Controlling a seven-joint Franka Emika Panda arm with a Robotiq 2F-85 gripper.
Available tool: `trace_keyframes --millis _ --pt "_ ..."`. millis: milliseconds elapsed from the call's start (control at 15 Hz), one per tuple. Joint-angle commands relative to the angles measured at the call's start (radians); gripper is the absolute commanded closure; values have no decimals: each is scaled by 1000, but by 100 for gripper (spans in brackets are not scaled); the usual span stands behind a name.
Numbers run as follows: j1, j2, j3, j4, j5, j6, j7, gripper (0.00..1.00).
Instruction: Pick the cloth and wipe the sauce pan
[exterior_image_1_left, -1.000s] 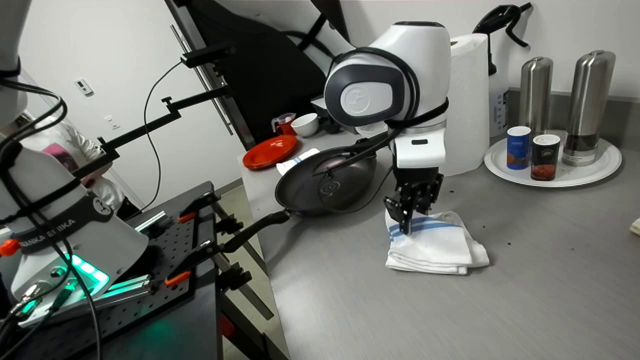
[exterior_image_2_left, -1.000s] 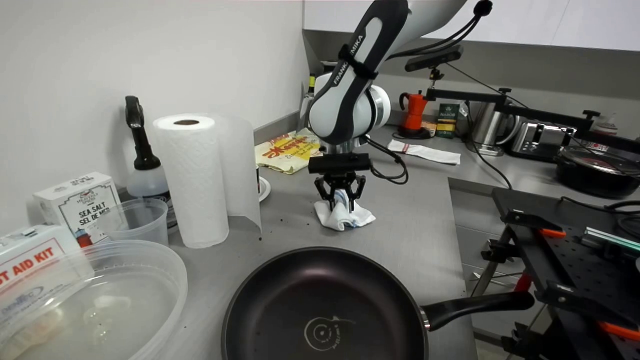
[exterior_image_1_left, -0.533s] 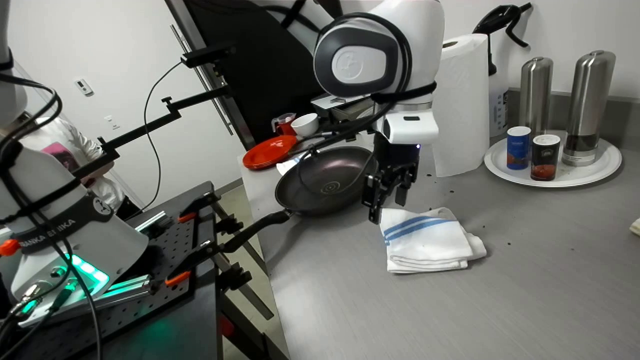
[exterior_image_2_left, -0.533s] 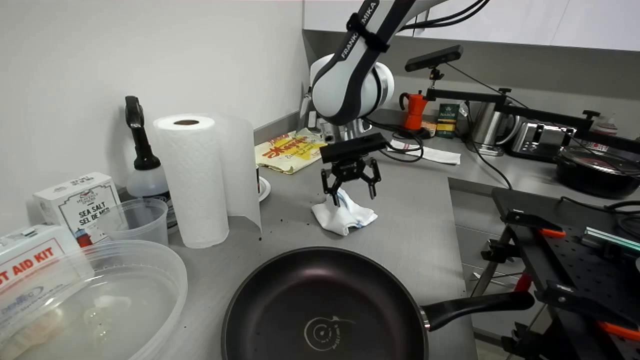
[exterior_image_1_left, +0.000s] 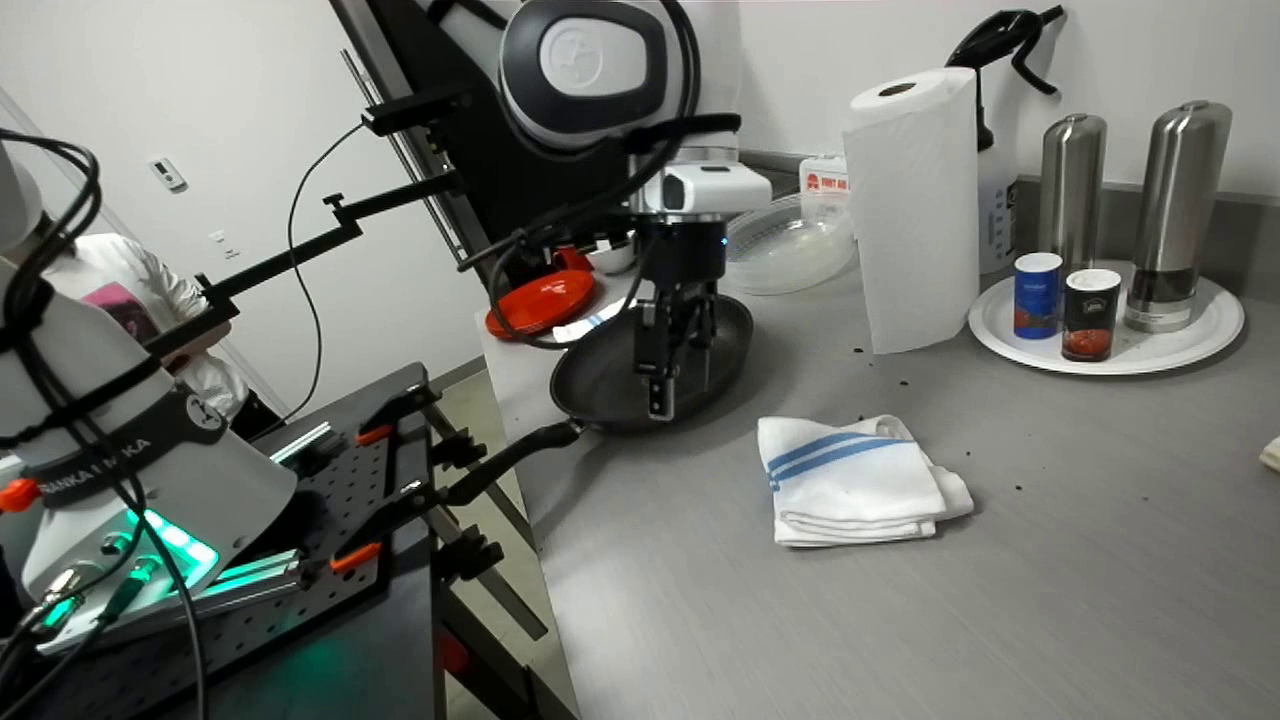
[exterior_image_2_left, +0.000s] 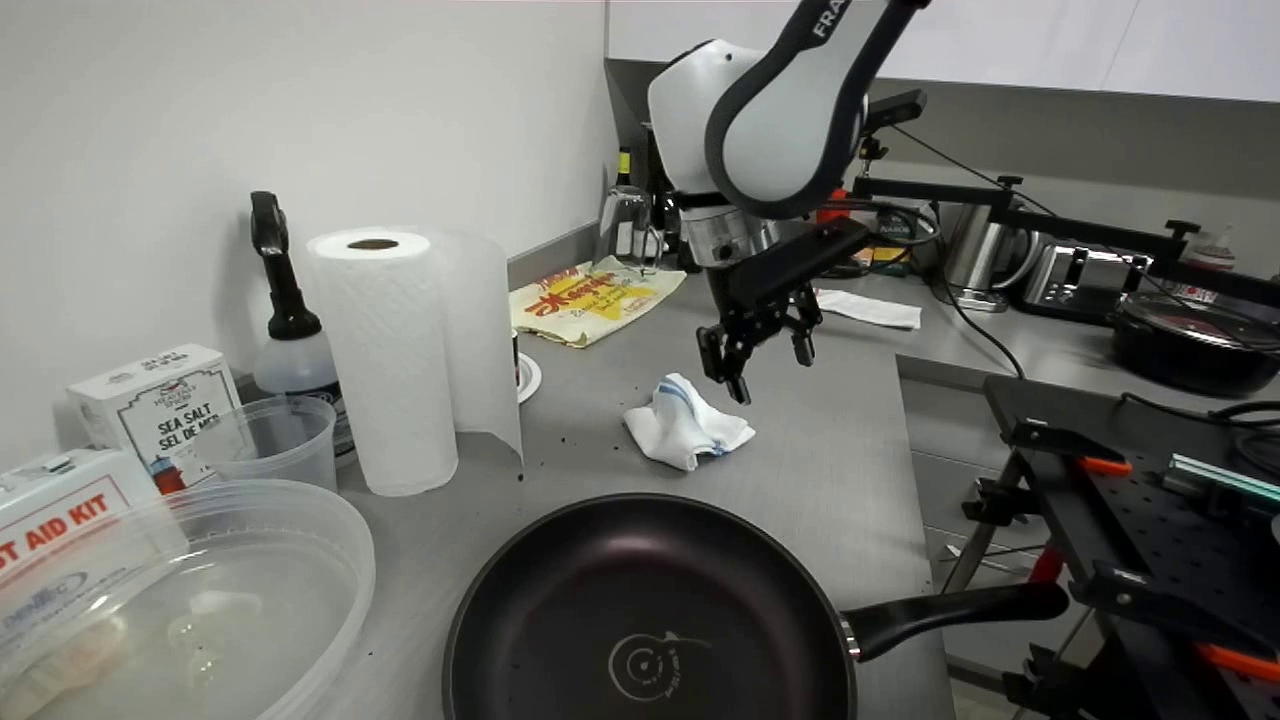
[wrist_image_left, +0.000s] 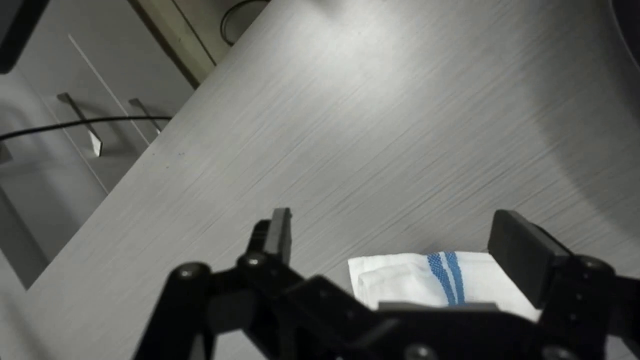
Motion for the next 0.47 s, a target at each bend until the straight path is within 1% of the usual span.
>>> trace_keyframes --millis 0,67,133,400 --pt "99 -152 -65 -203 -195 130 89 0" --pt "37 -62 -16 -89 -119 66 49 0" --pt "43 -80 -16 -113 -132 74 61 0" --pt "31 -70 -13 -100 -130 73 59 0"
